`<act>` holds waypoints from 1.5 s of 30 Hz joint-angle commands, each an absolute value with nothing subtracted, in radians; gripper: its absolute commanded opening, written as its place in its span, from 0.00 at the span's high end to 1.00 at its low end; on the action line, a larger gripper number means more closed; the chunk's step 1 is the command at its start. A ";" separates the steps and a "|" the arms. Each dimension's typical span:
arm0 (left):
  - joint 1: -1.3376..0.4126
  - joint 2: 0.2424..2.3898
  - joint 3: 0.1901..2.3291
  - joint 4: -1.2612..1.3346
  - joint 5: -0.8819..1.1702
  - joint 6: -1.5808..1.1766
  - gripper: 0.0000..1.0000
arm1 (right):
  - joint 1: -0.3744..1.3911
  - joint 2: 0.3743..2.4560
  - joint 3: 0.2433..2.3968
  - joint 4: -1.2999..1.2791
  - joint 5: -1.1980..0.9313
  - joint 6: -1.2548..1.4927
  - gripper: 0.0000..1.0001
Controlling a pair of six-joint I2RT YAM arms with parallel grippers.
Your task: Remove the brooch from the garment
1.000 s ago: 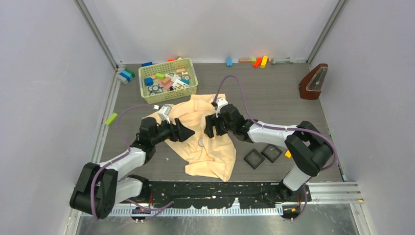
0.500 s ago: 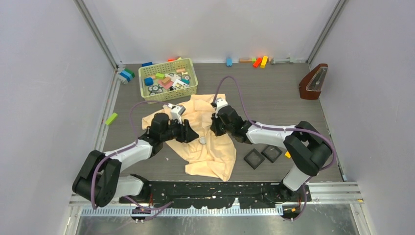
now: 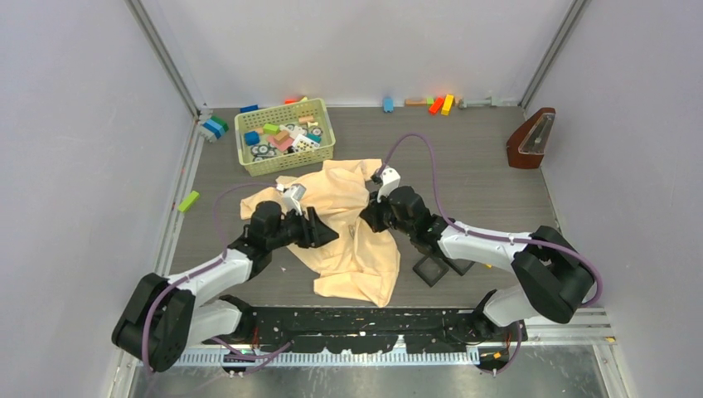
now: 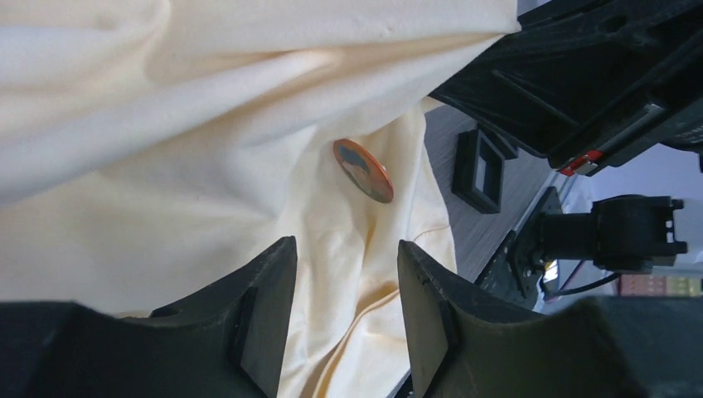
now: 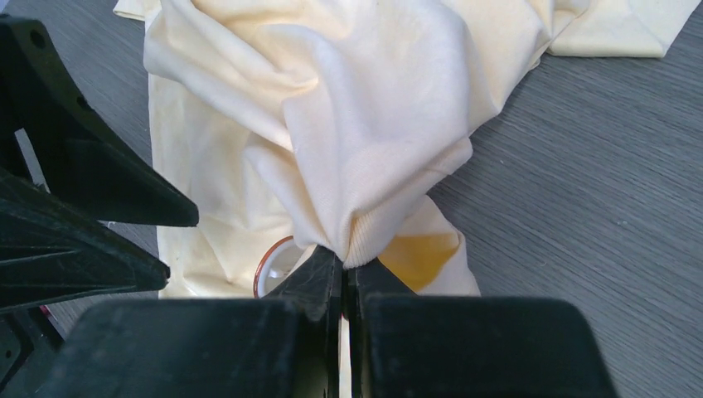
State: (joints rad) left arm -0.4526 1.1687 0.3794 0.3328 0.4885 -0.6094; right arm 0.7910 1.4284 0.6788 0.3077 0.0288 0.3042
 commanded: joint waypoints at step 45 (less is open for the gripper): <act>-0.644 1.161 0.472 0.191 0.085 -0.729 1.00 | 0.787 1.489 0.759 0.301 0.168 0.330 0.97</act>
